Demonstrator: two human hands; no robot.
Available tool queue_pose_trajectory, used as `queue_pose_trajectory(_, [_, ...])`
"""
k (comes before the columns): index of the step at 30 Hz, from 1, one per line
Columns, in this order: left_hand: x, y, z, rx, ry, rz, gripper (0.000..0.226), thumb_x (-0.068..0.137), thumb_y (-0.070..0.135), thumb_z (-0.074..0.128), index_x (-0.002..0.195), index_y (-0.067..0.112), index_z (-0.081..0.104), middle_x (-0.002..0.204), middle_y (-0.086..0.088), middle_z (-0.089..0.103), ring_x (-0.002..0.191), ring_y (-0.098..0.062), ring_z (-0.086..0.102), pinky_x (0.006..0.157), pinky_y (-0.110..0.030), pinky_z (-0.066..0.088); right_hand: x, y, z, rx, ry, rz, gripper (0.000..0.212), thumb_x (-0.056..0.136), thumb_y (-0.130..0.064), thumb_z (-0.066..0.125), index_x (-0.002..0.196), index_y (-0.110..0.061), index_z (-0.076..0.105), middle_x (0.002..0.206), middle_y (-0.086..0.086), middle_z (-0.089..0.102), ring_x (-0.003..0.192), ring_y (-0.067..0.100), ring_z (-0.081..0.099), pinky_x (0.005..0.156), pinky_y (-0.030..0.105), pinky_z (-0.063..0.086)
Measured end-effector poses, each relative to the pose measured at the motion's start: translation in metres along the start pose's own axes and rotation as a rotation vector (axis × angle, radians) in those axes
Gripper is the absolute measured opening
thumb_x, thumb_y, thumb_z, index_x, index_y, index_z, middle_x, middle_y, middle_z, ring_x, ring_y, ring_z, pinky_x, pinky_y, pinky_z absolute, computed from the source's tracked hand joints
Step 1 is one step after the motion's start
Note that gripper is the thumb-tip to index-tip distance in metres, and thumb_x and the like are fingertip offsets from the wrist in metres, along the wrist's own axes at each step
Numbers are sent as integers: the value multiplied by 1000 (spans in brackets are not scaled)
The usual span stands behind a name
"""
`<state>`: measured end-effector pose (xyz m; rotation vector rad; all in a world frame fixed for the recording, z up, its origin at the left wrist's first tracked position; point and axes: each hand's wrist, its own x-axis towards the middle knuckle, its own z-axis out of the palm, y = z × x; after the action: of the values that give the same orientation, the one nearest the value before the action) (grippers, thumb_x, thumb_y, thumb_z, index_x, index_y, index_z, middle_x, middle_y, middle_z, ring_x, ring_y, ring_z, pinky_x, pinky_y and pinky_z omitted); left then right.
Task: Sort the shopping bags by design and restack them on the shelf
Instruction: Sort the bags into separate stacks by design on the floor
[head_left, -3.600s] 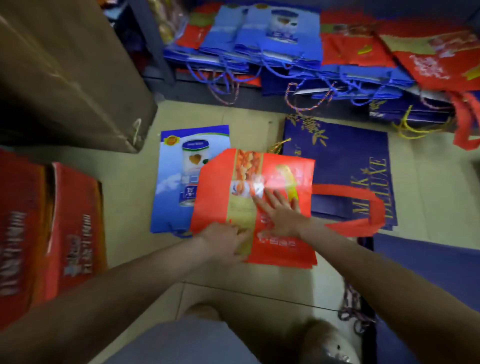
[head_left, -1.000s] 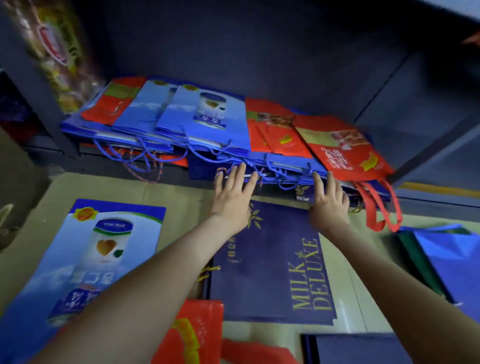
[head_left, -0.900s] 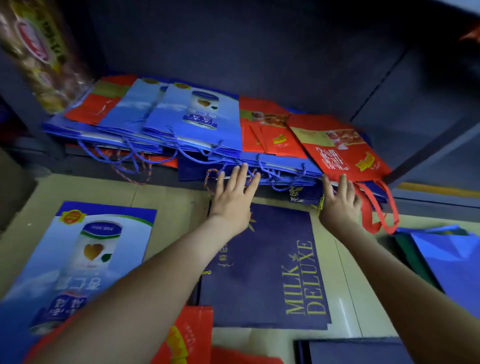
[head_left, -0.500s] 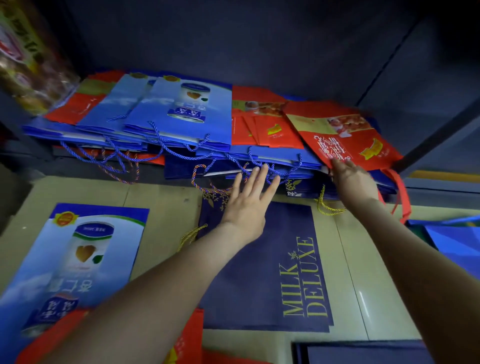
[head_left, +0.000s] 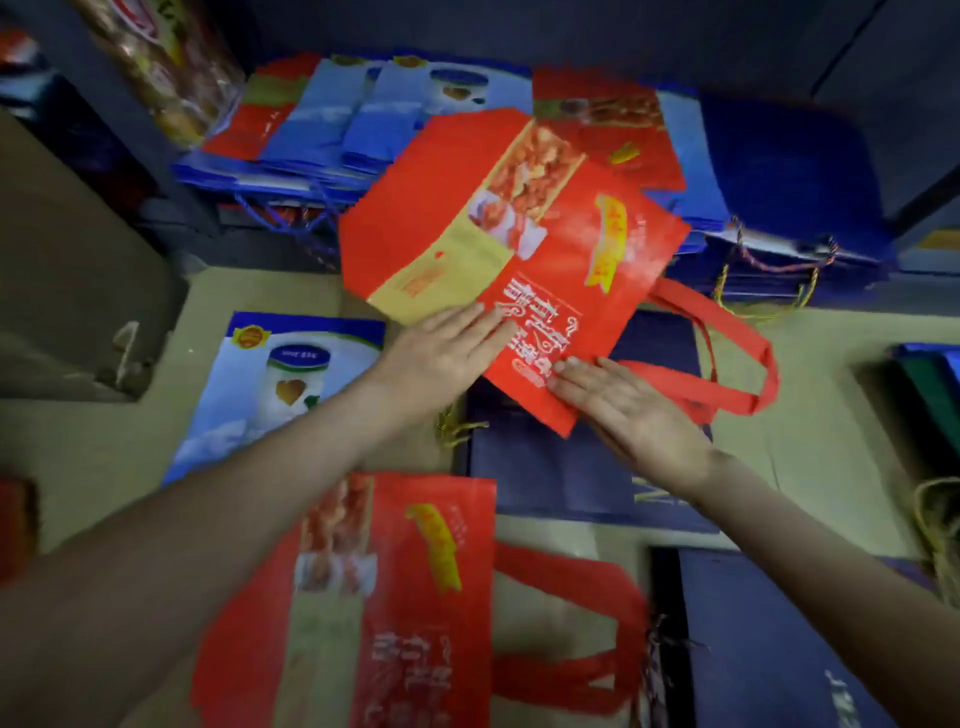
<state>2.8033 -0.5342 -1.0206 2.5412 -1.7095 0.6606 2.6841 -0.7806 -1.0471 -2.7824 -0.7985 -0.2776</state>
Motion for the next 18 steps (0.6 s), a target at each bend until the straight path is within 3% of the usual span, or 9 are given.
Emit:
queue_pose_trajectory(5, [-96, 41, -30, 8, -87, 91, 39, 89, 9, 37, 112, 2, 68, 107, -14, 70, 94, -26, 69, 80, -32, 56, 8, -67, 27, -14, -188, 115, 76, 83, -18, 43, 150, -27, 11, 152, 4, 31, 140, 22, 31, 112, 45, 30])
queue_pose_trajectory(7, [-132, 62, -44, -57, -159, 132, 39, 86, 14, 39, 107, 7, 72, 100, -8, 72, 84, -20, 69, 71, -27, 56, 8, -100, 44, -74, -280, -15, 84, 82, -14, 48, 151, -29, 3, 150, 5, 36, 136, 25, 38, 108, 46, 34])
queue_pose_trajectory(9, [-168, 77, -54, -120, -298, 189, 41, 83, 28, 42, 105, 13, 72, 94, -1, 72, 77, -15, 67, 61, -22, 53, 1, -129, 67, -135, -356, -152, 81, 83, -10, 39, 151, -26, -2, 145, 5, 44, 130, 24, 46, 102, 46, 42])
queue_pose_trajectory(12, [-216, 86, -62, -286, -516, 218, 53, 86, 56, 36, 107, 21, 69, 92, 5, 69, 80, -13, 64, 60, -23, 51, -13, -157, 95, -168, -518, -320, 82, 82, -11, 37, 151, -25, -5, 145, 6, 44, 133, 22, 43, 100, 48, 45])
queue_pose_trajectory(14, [-235, 85, -58, -339, -529, 80, 53, 87, 56, 33, 109, 23, 67, 102, 2, 69, 89, -15, 65, 72, -26, 54, -20, -169, 102, -99, -679, -413, 90, 82, -19, 53, 150, -30, -5, 156, 9, 23, 144, 23, 15, 112, 54, 25])
queue_pose_trajectory(15, [-240, 82, -54, -343, -515, -36, 52, 87, 52, 34, 115, 21, 66, 112, -2, 67, 98, -18, 65, 80, -30, 54, -20, -174, 101, -59, -841, -413, 95, 81, -27, 62, 150, -33, -3, 159, 9, 9, 145, 23, 1, 116, 53, 10])
queue_pose_trajectory(17, [-242, 74, -48, -373, -563, -307, 54, 88, 41, 41, 134, 17, 51, 138, -11, 50, 122, -27, 52, 100, -39, 43, -13, -178, 91, 0, -1073, -412, 100, 78, -40, 70, 151, -32, 1, 160, 4, -1, 146, 22, -8, 116, 43, -5])
queue_pose_trajectory(18, [-241, 68, -45, -375, -623, -418, 57, 90, 37, 43, 143, 16, 39, 149, -13, 35, 133, -29, 39, 108, -41, 33, -9, -178, 87, 37, -1068, -404, 99, 79, -43, 69, 152, -31, 4, 160, 2, 1, 146, 21, -6, 115, 39, -6])
